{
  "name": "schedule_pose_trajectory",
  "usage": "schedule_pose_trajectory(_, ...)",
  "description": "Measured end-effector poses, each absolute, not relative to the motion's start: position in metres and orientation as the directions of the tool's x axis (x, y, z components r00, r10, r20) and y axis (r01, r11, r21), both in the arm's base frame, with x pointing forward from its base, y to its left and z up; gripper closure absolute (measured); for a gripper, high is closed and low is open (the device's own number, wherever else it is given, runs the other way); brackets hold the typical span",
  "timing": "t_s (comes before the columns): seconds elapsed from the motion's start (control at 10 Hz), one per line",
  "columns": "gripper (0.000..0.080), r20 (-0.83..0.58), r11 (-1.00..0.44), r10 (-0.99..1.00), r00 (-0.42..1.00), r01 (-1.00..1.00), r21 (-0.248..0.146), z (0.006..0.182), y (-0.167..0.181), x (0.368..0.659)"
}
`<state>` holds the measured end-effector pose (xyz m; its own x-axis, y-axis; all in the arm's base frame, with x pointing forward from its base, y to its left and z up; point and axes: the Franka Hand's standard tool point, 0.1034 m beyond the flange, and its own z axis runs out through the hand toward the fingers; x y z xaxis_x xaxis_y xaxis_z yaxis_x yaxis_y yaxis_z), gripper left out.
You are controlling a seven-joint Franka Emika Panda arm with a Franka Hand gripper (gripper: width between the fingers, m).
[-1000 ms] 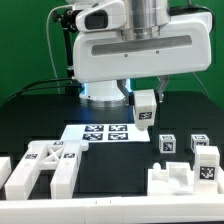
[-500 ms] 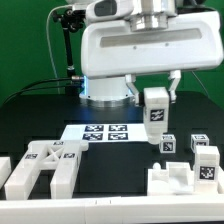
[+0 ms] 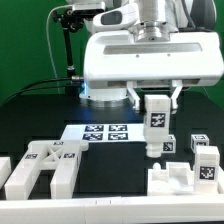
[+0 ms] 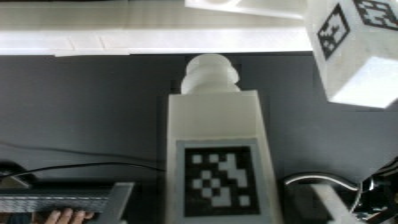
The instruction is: Assemble chair
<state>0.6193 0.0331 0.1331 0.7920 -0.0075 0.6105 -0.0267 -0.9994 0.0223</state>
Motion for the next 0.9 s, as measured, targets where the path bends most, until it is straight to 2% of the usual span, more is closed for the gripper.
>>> schedule_pose_trajectory(0.2, 0.0514, 0.587, -1.0, -0.007, 0.809, -0.02, 0.017, 0.126, 0.038, 0.621)
schedule_pose_trajectory(0.3, 0.0514, 0.581, -1.0, -0.001, 0.814, -0.015, 0.019, 0.116, 0.041, 0.623)
schedule_pose_trajectory(0.9, 0.0514, 0.568, -1.0, 0.011, 0.823, -0.004, 0.026, 0.096, 0.047, 0.624)
